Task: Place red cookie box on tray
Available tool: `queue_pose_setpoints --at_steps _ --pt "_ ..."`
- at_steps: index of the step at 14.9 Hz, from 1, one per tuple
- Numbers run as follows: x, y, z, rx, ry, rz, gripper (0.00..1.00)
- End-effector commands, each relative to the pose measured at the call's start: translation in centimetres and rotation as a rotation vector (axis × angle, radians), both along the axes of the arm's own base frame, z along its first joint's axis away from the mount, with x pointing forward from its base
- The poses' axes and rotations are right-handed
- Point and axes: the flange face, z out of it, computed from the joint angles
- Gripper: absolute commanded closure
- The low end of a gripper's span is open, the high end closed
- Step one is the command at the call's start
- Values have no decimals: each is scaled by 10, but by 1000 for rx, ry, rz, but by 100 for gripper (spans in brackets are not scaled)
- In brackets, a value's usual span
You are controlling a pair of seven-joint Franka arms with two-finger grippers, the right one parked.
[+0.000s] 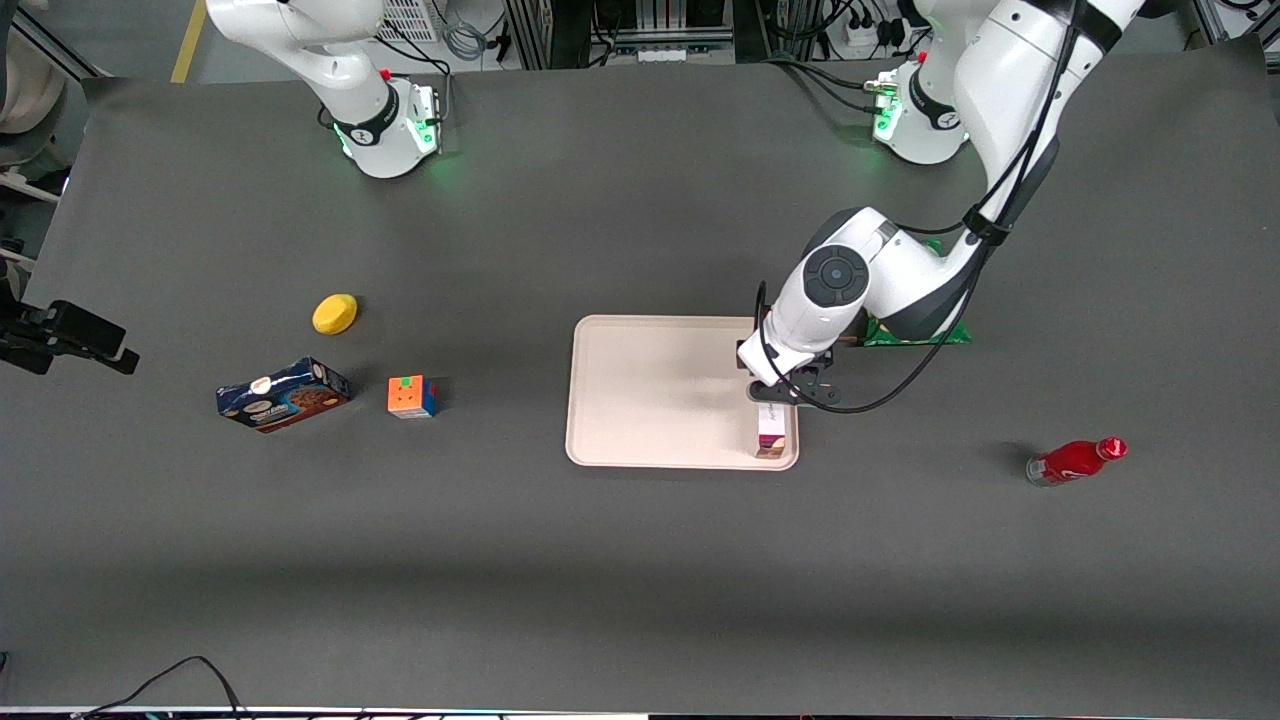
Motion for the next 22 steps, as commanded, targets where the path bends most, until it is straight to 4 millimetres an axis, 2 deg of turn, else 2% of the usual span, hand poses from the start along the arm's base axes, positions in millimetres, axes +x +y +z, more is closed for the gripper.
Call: queue_pose_setpoints --at_steps 1,3,4,7,9,11,13,14,15,16,18,22 --pt "20 2 26 -6 -53 27 0" --pt "39 19 52 -13 -90 66 0" --pt "46 20 67 -17 -118 72 0" --pt "75 42 115 -11 -176 95 0" --pt "99 70 160 33 -177 54 0" --pt "112 99 210 61 -148 40 0" --pt "114 134 268 89 -158 44 0" --pt "109 145 298 91 -152 14 0" --pt "104 160 318 87 -115 -3 0" --pt "100 185 337 82 -96 12 0" --pt "86 220 370 80 -100 26 0" --pt "57 272 407 129 -69 8 0"
